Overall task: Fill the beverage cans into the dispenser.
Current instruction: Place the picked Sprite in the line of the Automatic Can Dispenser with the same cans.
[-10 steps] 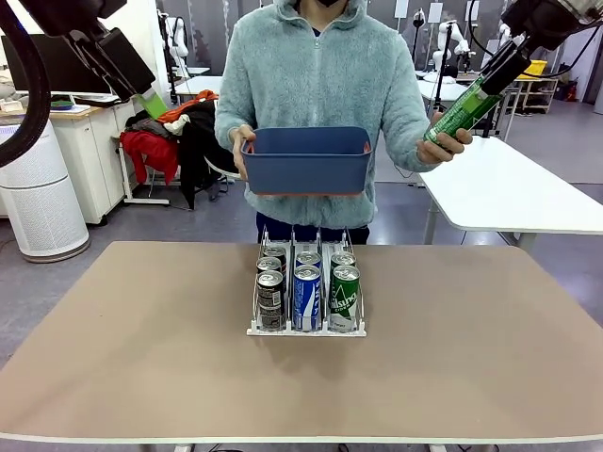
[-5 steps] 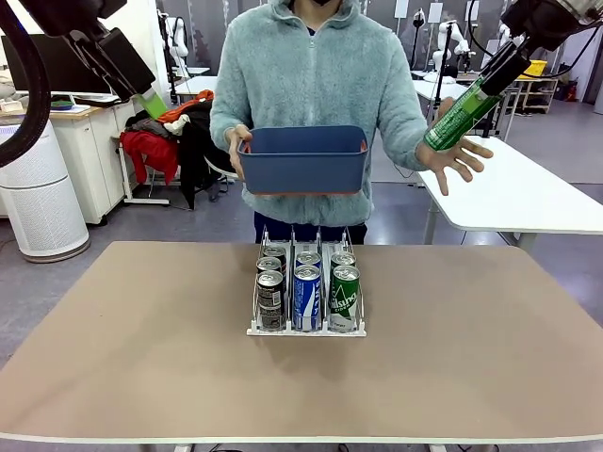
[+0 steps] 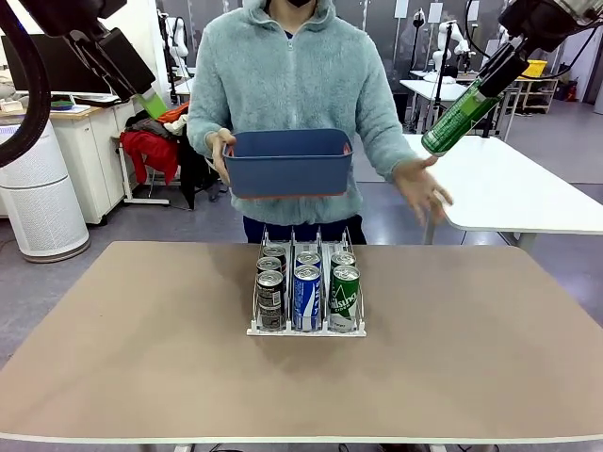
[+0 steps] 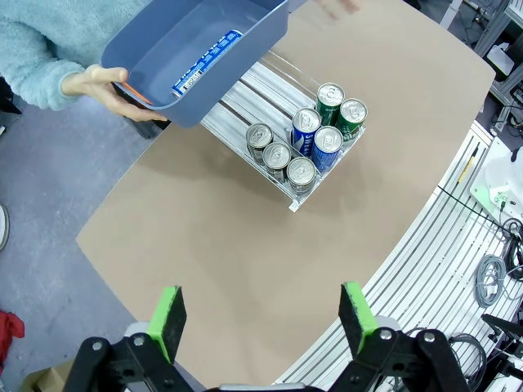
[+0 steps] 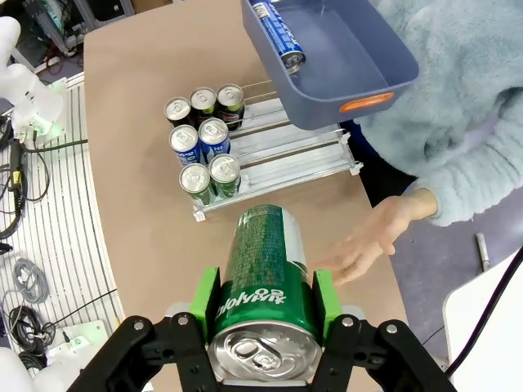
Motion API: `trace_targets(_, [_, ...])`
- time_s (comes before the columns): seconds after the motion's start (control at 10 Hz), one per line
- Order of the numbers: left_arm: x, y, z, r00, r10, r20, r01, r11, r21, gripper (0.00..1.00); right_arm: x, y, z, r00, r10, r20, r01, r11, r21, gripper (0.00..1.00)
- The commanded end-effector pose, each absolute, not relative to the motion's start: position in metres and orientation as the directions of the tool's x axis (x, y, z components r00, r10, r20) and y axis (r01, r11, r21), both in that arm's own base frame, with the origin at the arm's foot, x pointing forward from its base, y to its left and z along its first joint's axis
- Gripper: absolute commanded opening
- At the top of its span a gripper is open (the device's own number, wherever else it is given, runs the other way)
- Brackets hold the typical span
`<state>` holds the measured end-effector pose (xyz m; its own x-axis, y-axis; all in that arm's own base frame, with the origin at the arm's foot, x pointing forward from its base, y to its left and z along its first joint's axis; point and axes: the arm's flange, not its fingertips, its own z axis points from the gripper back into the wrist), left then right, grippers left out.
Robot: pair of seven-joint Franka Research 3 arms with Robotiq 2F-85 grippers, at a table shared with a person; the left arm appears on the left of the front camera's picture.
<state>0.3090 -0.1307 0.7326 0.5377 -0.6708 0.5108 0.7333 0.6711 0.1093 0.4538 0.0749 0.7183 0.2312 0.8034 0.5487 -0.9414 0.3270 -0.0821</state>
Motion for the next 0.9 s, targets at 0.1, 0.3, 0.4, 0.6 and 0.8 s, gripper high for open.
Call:
trace_targets(0.1, [0.308,-0.129,0.732,0.539,-0.672,0.508,0.735,0.67,0.105,1.0,0.418,0.083,0.718,0.234,0.826,0.513,-0.936,0.334,-0.11,0.58])
trace_targets(0.3, [0.308,-0.129,0.732,0.539,-0.672,0.508,0.735,0.67,0.105,1.0,0.406,0.084,0.718,0.236,0.826,0.512,-0.927,0.349,-0.137,0.58])
trace_targets(0.4, [0.308,-0.129,0.732,0.539,-0.672,0.508,0.735,0.67,0.105,1.0,0.404,0.08,0.722,0.213,0.817,0.536,-0.917,0.357,-0.18,0.58])
trace_targets(0.6, [0.308,-0.129,0.732,0.539,-0.672,0.508,0.735,0.67,0.105,1.0,0.414,0.084,0.72,0.214,0.83,0.515,-0.943,0.313,-0.113,0.58])
trace_targets(0.8, [0.308,-0.129,0.732,0.539,-0.672,0.508,0.735,0.67,0.105,1.0,0.414,0.084,0.72,0.214,0.83,0.515,-0.943,0.313,-0.113,0.58])
